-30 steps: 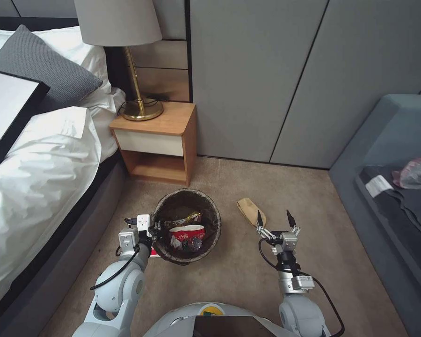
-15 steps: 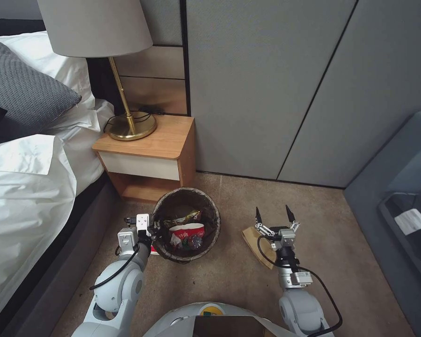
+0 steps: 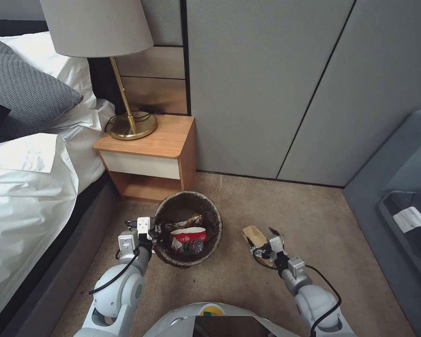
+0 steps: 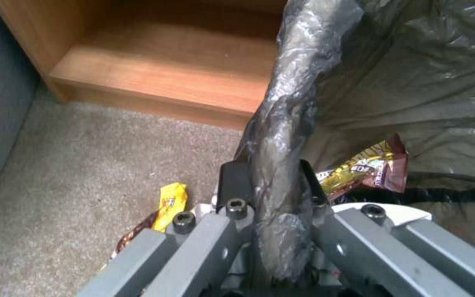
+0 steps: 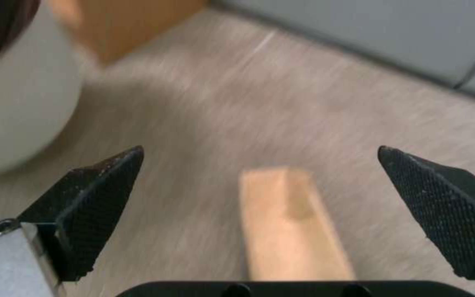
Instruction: Pick up the trash bin, then pick up the garbage from the floor and place it into the trash bin.
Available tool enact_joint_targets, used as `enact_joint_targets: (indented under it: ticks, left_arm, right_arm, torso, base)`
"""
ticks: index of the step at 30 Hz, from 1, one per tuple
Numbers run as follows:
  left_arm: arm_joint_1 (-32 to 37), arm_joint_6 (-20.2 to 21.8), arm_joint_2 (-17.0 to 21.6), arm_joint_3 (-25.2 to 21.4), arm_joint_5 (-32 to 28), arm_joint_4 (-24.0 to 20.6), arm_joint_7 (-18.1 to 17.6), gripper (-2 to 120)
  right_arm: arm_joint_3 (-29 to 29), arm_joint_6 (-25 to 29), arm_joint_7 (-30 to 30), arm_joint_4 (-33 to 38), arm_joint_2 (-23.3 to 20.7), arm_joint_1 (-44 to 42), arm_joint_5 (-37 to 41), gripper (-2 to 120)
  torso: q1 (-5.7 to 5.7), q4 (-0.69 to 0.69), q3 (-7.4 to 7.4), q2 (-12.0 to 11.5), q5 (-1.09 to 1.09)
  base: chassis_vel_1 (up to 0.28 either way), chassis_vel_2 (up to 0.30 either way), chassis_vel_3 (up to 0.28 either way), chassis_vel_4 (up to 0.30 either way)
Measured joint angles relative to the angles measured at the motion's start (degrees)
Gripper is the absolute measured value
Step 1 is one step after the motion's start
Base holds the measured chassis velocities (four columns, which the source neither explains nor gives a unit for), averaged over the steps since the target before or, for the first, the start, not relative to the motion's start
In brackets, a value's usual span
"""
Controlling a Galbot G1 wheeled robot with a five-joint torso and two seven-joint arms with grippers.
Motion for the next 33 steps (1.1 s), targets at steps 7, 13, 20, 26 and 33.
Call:
enact_joint_targets:
  ticks: [7,13,20,26,33]
  left_arm:
    - [0.22,0.00,0.13,0.24,0.08,-0.23,-0.01,0]
    - [0.22,0.00,0.17,0.25,0.10,-0.31,-0.02,0]
    - [0.24,0.00,0.19,0.27,0.21,-0.37,-0.02,0]
    - [0.70,0.05,-0.12,0.43,0.92,-0.52,-0.06,0]
    - [0.93,0.22,-0.48,0.31,1.55,-0.29,-0.18,0]
  right_arm:
    - [-3.02,-3.69,-5.60,-5.91,-7.07,3.83,-2.03,100]
    - [-3.75,-3.87,-6.47,-7.96,-8.72,5.14,-2.28,100]
    - [-4.94,-3.86,-7.98,-11.55,-10.89,7.39,-2.77,100]
    - [-7.00,-2.89,-9.76,-20.44,-12.36,13.87,-4.64,100]
    - [-8.89,-0.53,-10.55,-31.58,-10.88,23.71,-5.73,98]
  torso:
    - [0.00,-0.01,0.00,0.00,0.01]
    - [0.00,0.01,0.00,0.00,0.01]
    - [0.00,-0.01,0.00,0.00,0.00]
    - [0.00,0.00,0.01,0.00,0.01]
    - [0.00,0.00,0.01,0.00,-0.01]
  base:
    - [0.000,0.000,0.000,0.000]
    - [0.000,0.000,0.000,0.000]
    - [0.000,0.000,0.000,0.000]
    - [0.000,0.000,0.000,0.000]
    - [0.000,0.000,0.000,0.000]
